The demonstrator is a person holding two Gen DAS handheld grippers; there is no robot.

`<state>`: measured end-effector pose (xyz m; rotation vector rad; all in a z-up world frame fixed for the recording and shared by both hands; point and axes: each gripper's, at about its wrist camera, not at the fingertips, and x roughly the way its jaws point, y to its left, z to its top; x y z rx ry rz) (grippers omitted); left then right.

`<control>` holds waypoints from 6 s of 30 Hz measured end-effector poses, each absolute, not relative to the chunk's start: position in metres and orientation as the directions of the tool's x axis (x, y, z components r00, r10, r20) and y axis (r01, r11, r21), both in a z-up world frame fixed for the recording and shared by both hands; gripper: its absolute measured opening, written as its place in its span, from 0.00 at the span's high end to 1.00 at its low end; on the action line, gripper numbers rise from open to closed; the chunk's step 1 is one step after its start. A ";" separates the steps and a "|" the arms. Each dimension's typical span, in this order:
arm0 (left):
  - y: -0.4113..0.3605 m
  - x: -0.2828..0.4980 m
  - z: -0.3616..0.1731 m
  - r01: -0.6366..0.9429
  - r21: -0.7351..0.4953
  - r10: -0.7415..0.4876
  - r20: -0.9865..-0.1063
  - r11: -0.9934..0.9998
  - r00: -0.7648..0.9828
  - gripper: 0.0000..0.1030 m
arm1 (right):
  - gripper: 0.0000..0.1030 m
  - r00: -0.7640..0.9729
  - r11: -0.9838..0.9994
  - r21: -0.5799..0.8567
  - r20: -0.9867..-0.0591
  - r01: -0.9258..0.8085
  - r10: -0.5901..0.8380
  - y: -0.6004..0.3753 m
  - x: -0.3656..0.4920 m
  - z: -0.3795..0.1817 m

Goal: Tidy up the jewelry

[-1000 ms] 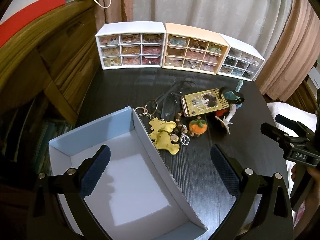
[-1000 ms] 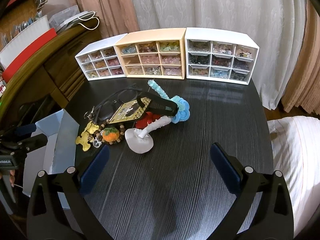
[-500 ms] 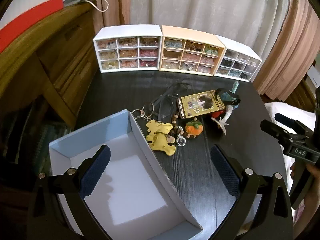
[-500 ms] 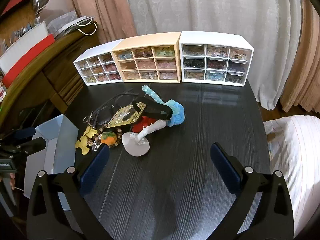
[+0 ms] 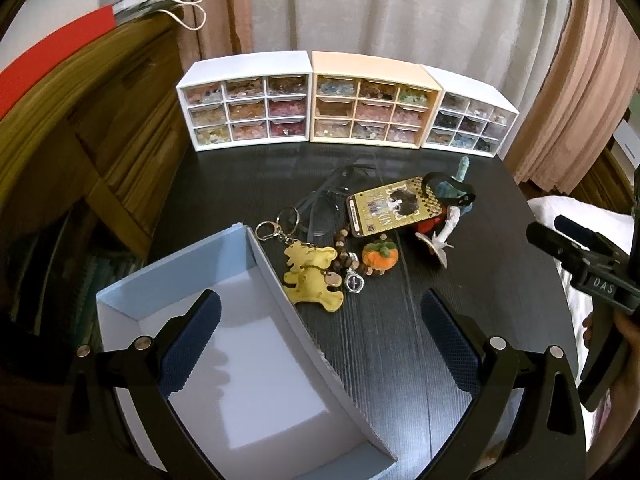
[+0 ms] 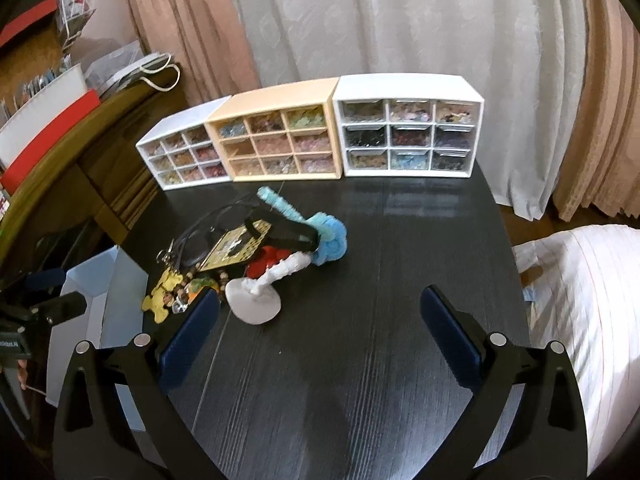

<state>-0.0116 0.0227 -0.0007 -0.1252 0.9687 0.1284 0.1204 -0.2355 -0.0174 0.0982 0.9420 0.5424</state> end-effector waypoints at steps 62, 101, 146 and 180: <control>-0.028 0.051 -0.018 -0.053 -0.116 -0.070 -0.843 0.992 0.534 0.04 | 0.07 0.592 0.823 0.317 -0.578 -0.471 0.561 -0.229 0.156 -0.049; -0.071 0.153 -0.086 0.399 0.294 0.126 -0.910 0.868 0.395 0.70 | 0.56 0.078 0.281 0.141 -0.761 -0.949 0.644 -0.168 0.224 -0.100; -0.055 0.057 -0.002 0.253 0.206 0.041 -0.845 0.945 0.534 0.89 | 0.58 0.254 0.490 0.311 -0.567 -0.815 0.783 -0.197 0.199 0.020; -0.052 0.101 -0.039 0.135 0.383 0.248 -0.790 0.914 0.560 0.95 | 0.58 0.268 0.552 0.398 -0.576 -0.733 0.772 -0.241 0.204 -0.004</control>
